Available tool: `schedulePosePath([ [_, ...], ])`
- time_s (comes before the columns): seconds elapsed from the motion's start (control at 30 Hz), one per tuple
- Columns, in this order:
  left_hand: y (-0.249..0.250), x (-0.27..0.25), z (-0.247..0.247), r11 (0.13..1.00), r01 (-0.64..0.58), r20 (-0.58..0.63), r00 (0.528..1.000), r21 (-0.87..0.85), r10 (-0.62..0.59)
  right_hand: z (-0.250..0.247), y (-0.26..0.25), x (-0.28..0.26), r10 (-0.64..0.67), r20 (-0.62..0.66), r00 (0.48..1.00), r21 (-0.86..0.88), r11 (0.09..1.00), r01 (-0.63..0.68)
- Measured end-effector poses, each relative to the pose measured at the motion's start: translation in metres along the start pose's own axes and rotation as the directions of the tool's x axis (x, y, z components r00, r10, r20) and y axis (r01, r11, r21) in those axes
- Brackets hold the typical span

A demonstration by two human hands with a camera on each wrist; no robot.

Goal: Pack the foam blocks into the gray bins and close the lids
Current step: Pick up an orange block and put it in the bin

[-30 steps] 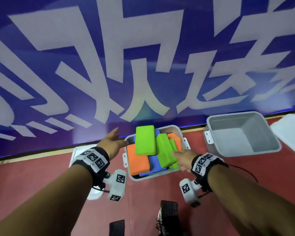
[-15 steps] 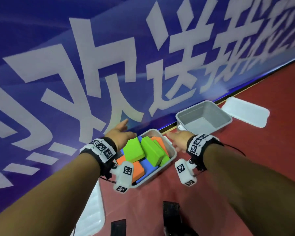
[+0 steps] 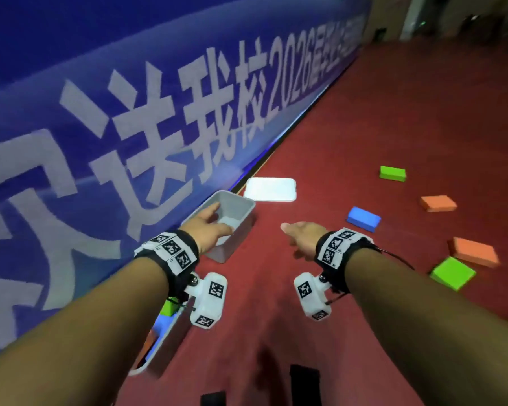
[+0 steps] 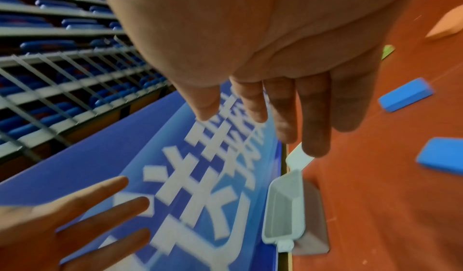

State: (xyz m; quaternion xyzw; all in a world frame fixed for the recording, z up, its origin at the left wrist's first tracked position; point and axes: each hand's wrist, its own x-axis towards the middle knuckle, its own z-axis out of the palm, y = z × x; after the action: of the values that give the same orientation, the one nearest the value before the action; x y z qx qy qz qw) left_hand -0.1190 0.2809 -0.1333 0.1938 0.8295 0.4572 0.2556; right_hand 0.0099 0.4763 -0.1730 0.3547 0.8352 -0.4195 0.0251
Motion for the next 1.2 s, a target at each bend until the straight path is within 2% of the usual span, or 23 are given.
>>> schedulePosePath([
  [0.07, 0.03, -0.005, 0.061, 0.999, -0.041, 0.06, 0.997, 0.031, 0.039, -0.042, 0.058, -0.021, 0.069, -0.045, 0.997, 0.017, 0.998, -0.068],
  [0.13, 0.061, -0.015, 0.149, 0.993, -0.106, 0.157, 0.983, 0.053, 0.097, -0.096, 0.137, -0.054, 0.145, -0.115, 0.983, 0.044, 0.989, -0.141],
  [0.2, 0.087, -0.032, 0.238, 0.984, -0.169, 0.264, 0.953, 0.052, 0.15, -0.145, 0.216, -0.092, 0.257, -0.204, 0.945, 0.091, 0.966, -0.243],
  [0.37, 0.147, -0.088, 0.454, 0.974, -0.227, 0.518, 0.832, -0.008, 0.198, -0.26, 0.399, -0.201, 0.501, -0.388, 0.773, 0.166, 0.864, -0.476],
  [0.47, 0.184, -0.124, 0.558, 0.966, -0.257, 0.603, 0.769, -0.011, 0.212, -0.318, 0.483, -0.257, 0.612, -0.438, 0.659, 0.239, 0.786, -0.571],
  [0.63, 0.244, -0.159, 0.702, 0.939, -0.344, 0.701, 0.663, -0.028, 0.264, -0.387, 0.582, -0.301, 0.707, -0.426, 0.565, 0.371, 0.706, -0.604],
  [0.77, 0.278, -0.165, 0.816, 0.92, -0.391, 0.783, 0.574, 0.006, 0.239, -0.431, 0.651, -0.312, 0.776, -0.383, 0.501, 0.439, 0.63, -0.641],
  [0.9, 0.313, -0.168, 0.936, 0.893, -0.451, 0.849, 0.467, -0.01, 0.246, -0.482, 0.724, -0.322, 0.837, -0.376, 0.398, 0.472, 0.543, -0.695],
  [0.97, 0.336, -0.171, 0.99, 0.897, -0.441, 0.868, 0.433, -0.034, 0.245, -0.508, 0.756, -0.33, 0.861, -0.37, 0.35, 0.514, 0.503, -0.695],
  [1.07, 0.365, -0.186, 1.072, 0.893, -0.45, 0.912, 0.37, 0.008, 0.178, -0.55, 0.81, -0.351, 0.899, -0.328, 0.29, 0.574, 0.433, -0.695],
  [1.2, 0.384, -0.205, 1.17, 0.863, -0.499, 0.977, 0.211, 0.079, 0.033, -0.599, 0.894, -0.364, 0.945, -0.265, 0.191, 0.659, 0.322, -0.68],
])
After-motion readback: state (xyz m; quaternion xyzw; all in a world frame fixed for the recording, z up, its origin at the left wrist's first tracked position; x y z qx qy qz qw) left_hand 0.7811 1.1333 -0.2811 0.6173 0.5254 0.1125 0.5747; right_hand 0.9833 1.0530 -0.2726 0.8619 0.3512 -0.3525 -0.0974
